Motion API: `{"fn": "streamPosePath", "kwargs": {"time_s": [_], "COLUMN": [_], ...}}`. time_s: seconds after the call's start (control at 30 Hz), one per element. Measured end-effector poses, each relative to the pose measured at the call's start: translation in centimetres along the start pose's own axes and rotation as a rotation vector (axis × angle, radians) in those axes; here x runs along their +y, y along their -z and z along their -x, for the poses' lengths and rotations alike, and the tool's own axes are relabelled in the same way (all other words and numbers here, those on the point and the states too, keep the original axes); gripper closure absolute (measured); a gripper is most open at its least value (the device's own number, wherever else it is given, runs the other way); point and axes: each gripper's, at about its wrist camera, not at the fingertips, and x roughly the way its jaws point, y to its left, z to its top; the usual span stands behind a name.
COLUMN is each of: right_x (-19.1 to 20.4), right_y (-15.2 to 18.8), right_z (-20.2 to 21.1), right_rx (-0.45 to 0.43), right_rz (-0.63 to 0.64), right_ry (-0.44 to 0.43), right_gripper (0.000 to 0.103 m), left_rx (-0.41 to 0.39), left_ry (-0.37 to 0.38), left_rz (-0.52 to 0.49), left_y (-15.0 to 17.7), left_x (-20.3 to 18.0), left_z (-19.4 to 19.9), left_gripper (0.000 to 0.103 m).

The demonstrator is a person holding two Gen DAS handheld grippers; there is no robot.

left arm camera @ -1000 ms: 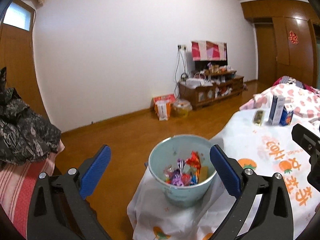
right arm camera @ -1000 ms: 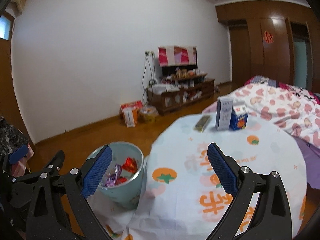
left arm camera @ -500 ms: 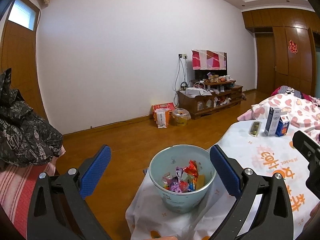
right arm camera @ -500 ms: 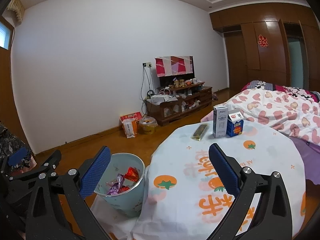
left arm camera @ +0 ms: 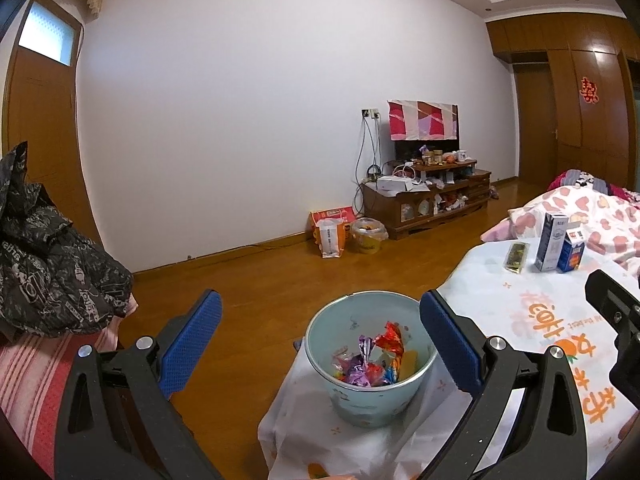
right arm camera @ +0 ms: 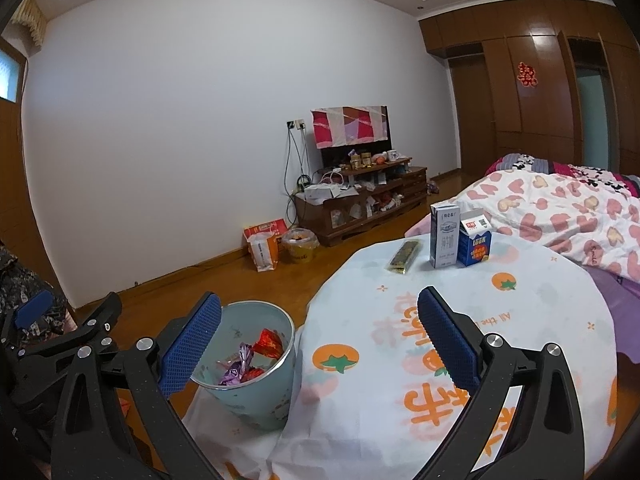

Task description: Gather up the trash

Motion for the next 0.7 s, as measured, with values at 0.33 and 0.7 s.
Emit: {"fn": "streamPosePath", "kwargs": {"time_s": [0.33,0.7], "right_x": [-0.06,0.0], "right_y": [-0.12,-0.08], "right_z": [0.03,0.01], "right_rx": [-0.005,-0.001], "right_rz": [-0.008,-0.008], "right_ry": [-0.002,-0.003], "right_gripper": [0.006,0.006], "left_rx": [-0.006,0.006], "left_ry": [-0.009,-0.01], "left_rz": [-0.002,-0.004], "left_y": [-0.1,-0.14], "left_x": [0.04,-0.04], "left_z": [0.1,-0.04], "left_gripper": [0.006,0.006]}}
